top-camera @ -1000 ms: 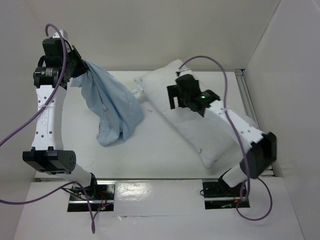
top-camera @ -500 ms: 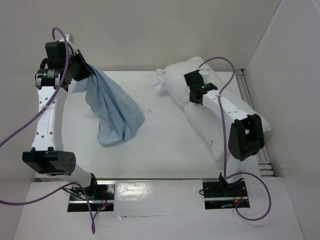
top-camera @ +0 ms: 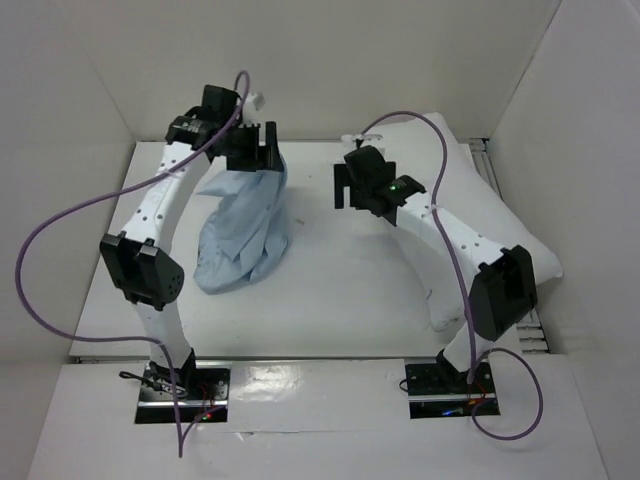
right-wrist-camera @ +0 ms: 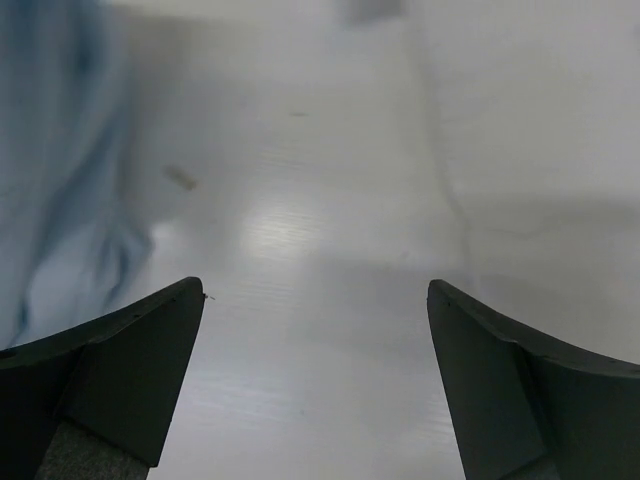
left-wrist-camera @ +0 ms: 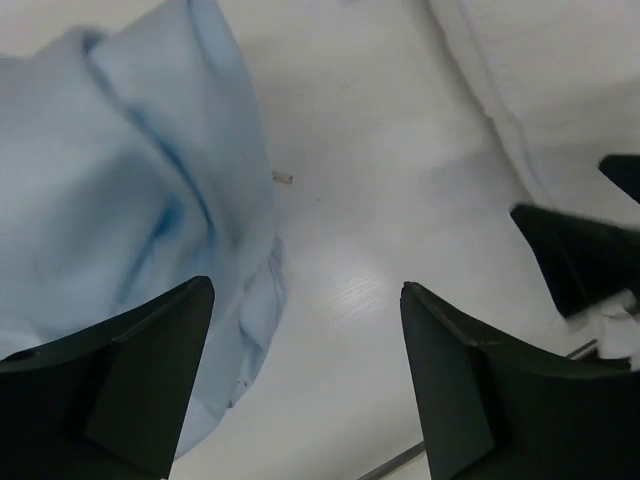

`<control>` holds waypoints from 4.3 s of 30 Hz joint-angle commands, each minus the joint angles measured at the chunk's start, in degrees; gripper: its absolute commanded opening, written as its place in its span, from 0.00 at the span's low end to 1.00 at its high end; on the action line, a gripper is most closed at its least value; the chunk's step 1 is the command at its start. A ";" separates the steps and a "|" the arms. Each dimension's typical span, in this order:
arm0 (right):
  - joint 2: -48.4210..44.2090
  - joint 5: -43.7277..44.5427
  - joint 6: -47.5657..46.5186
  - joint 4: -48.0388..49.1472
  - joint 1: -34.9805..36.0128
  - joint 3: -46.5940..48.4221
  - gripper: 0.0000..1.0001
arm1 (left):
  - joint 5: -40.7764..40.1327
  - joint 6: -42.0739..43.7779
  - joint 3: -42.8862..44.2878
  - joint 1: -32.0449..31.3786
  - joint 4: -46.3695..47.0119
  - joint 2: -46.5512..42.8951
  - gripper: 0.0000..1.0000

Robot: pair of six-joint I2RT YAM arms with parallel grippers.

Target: Put the pillow into the pillowcase

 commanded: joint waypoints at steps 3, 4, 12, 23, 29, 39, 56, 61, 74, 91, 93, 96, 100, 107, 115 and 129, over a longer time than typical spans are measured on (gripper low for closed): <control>-5.73 -11.89 -5.09 4.31 3.10 -1.13 1.00 | -14.55 -4.07 -0.64 1.84 -4.68 -3.19 0.85; -5.73 -12.86 -5.96 3.61 3.80 -1.14 1.00 | -15.17 -6.34 -7.88 4.46 -0.57 -8.25 0.82; 4.80 -12.35 -9.05 2.38 12.32 6.67 1.00 | -5.97 -11.73 -40.63 15.91 16.69 -23.25 0.85; 15.46 -13.13 -6.50 -3.52 10.66 20.31 1.00 | 2.58 -13.66 -46.36 11.87 23.18 -9.97 0.86; 14.04 -13.13 -5.88 -2.29 8.73 18.99 1.00 | 2.58 -14.71 -46.37 11.87 23.73 -8.92 0.30; 23.69 -17.97 -9.13 -3.07 8.11 34.70 1.00 | -1.46 -19.89 -53.64 11.87 19.42 -26.81 0.00; 47.53 -32.91 -11.16 5.53 13.29 55.47 0.90 | 0.21 -23.50 -68.25 10.73 17.31 -40.03 0.00; 44.73 -29.67 -7.91 6.24 13.30 52.84 0.00 | -0.66 -22.98 -66.15 10.73 16.09 -40.03 0.00; -0.52 -11.22 -9.31 21.88 13.47 23.13 0.00 | -4.55 -13.84 -22.40 16.70 1.50 -35.12 0.00; -29.20 4.34 -22.22 31.80 22.26 16.45 0.00 | -4.98 -15.77 11.47 17.41 6.06 -39.78 0.00; -26.40 7.68 -26.52 35.57 22.26 15.92 0.00 | -6.38 -15.07 11.99 17.41 6.58 -36.37 0.00; -19.20 10.51 -28.91 36.91 19.64 17.31 0.00 | -8.23 -12.96 11.99 17.41 7.20 -31.53 0.00; -7.34 -12.20 -18.05 33.48 2.61 21.53 0.00 | -9.90 -12.96 10.59 18.55 8.34 -18.55 0.00; 31.31 -30.78 -9.49 9.43 -7.09 61.27 0.58 | -10.20 -11.38 12.25 20.83 7.30 1.87 0.61; 9.20 -23.25 -3.26 16.15 -2.54 18.41 1.00 | -12.96 -8.72 -29.47 16.45 8.77 -11.62 0.77; -3.98 -23.07 12.74 17.84 21.37 -16.43 1.00 | -8.67 -23.33 -72.29 -0.33 15.64 -39.42 0.74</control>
